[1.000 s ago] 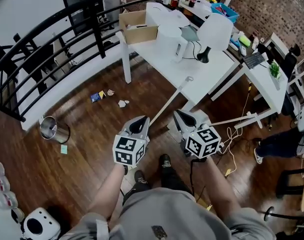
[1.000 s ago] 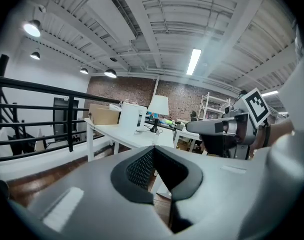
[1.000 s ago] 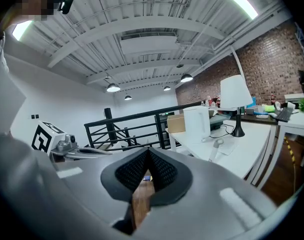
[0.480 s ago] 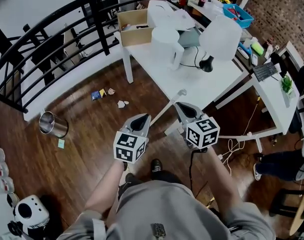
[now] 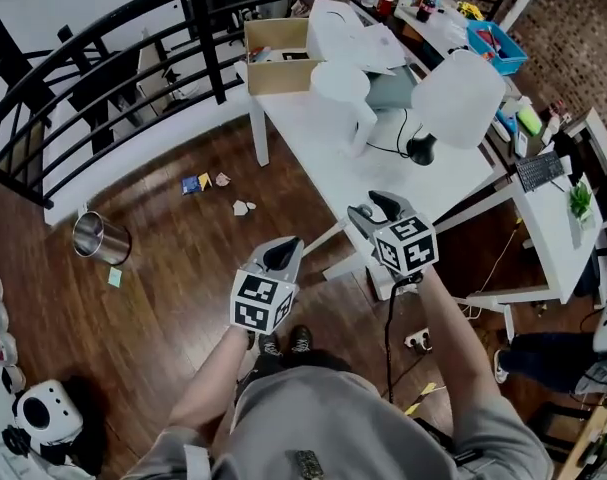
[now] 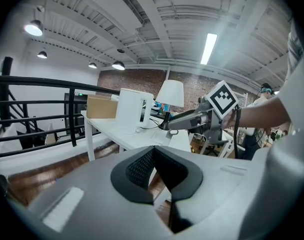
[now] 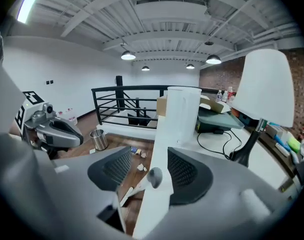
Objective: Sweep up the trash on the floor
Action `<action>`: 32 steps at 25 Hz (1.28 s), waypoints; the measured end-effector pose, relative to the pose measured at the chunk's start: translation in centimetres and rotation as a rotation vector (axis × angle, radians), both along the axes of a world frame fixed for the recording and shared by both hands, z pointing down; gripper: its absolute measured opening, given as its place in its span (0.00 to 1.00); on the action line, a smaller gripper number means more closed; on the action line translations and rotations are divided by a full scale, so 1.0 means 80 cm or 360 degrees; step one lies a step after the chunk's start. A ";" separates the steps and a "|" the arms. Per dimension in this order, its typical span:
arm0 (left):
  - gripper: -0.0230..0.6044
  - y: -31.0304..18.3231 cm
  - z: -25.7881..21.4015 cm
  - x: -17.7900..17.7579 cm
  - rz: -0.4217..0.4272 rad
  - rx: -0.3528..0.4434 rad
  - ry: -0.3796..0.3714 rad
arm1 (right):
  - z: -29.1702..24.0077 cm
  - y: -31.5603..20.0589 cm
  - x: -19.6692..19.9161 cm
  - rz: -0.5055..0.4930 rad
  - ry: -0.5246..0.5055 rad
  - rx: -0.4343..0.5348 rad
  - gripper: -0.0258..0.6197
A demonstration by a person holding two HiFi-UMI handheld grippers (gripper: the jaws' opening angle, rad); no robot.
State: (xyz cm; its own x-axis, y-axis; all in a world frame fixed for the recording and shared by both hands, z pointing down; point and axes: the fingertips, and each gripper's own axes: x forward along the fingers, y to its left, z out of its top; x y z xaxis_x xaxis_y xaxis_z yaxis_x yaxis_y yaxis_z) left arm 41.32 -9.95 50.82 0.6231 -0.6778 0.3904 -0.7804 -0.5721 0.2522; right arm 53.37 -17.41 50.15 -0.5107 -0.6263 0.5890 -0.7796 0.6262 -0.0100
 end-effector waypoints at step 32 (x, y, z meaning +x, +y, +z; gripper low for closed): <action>0.05 0.009 0.068 -0.028 0.0000 -0.0229 0.0008 | 0.105 0.073 -0.031 -0.0250 0.0113 -0.0584 0.23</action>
State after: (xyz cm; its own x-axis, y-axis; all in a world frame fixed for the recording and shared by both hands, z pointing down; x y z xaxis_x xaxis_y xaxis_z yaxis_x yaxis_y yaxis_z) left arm 39.09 -9.21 56.28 0.6253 -0.6148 0.4805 -0.7788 -0.5299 0.3356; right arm 50.87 -11.56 58.52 -0.5333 -0.2854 0.7964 -0.6816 0.7025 -0.2047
